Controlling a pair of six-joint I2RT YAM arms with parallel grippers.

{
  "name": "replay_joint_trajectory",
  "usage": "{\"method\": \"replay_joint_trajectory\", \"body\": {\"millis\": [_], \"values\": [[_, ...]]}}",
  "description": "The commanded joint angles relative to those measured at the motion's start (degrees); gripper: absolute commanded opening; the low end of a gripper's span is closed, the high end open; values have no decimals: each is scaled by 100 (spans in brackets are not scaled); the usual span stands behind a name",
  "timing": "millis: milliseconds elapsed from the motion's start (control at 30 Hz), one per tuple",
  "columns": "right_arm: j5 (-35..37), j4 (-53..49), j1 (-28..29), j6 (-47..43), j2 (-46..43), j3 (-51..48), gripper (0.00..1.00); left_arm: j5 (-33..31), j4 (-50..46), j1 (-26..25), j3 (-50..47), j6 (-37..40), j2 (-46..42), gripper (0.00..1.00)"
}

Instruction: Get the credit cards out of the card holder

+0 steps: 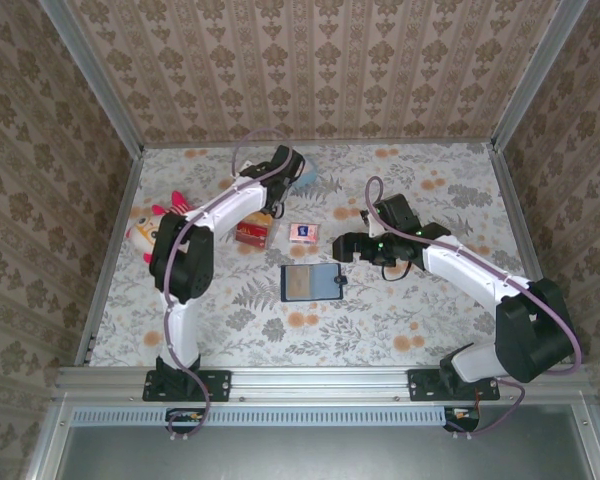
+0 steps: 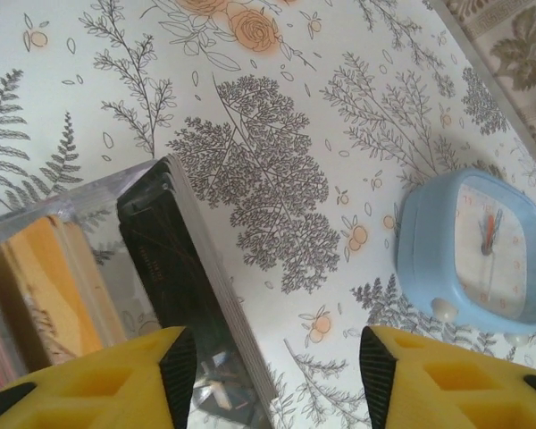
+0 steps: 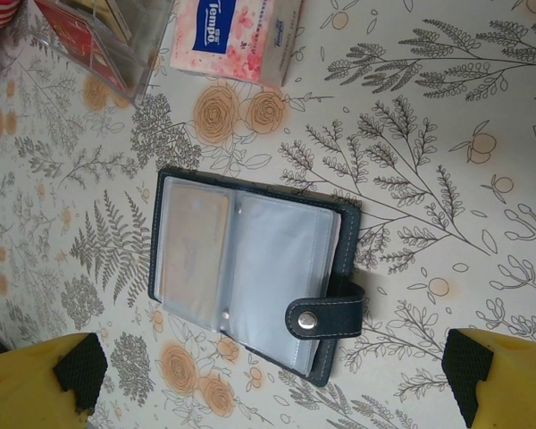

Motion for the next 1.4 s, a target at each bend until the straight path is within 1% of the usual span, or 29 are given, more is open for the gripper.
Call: {"method": "replay_joint_trajectory", "body": {"millis": [0, 133, 300, 367, 500, 600, 733, 767, 800, 900, 1000, 1100, 1267, 1367], "values": [[119, -96, 169, 77, 68, 120, 99, 96, 241, -45, -478, 869, -820, 61], [544, -127, 599, 166, 245, 268, 98, 230, 433, -36, -1258, 1446, -1642, 69], [1158, -284, 1409, 347, 807, 690, 92, 487, 350, 48, -2279, 1937, -2533, 85], [1418, -383, 1716, 462, 1124, 908, 88, 634, 343, 132, -2702, 2079, -2834, 88], [2000, -753, 2268, 652, 1773, 1423, 81, 815, 275, 303, -3570, 2330, -3491, 97], [2225, -1015, 2493, 817, 2149, 1731, 76, 1122, 424, 465, -4209, 2401, -3981, 99], [2264, -1087, 2580, 1034, 2514, 1935, 71, 1485, 623, 686, -4877, 2576, -4602, 100], [2270, -1101, 2587, 1067, 2586, 1973, 71, 1544, 645, 691, -4965, 2617, -4733, 100], [2286, -1128, 2591, 1096, 2664, 2024, 70, 1645, 710, 848, -5097, 2717, -4867, 100], [2452, -1293, 2612, 1156, 2854, 2193, 70, 1930, 898, 968, -5351, 2977, -5144, 100], [2682, -1487, 2615, 1227, 2978, 2318, 70, 2242, 1013, 1033, -5465, 3233, -5255, 100], [2758, -1602, 2612, 1233, 3132, 2378, 70, 2549, 1071, 1052, -5488, 3410, -5224, 100], [2761, -1718, 2563, 1227, 3304, 2327, 69, 2910, 1450, 1069, -5785, 3298, -5355, 100], [2627, -1637, 2496, 1254, 3314, 2176, 67, 3046, 1440, 1067, -5822, 3252, -5393, 100]]}}
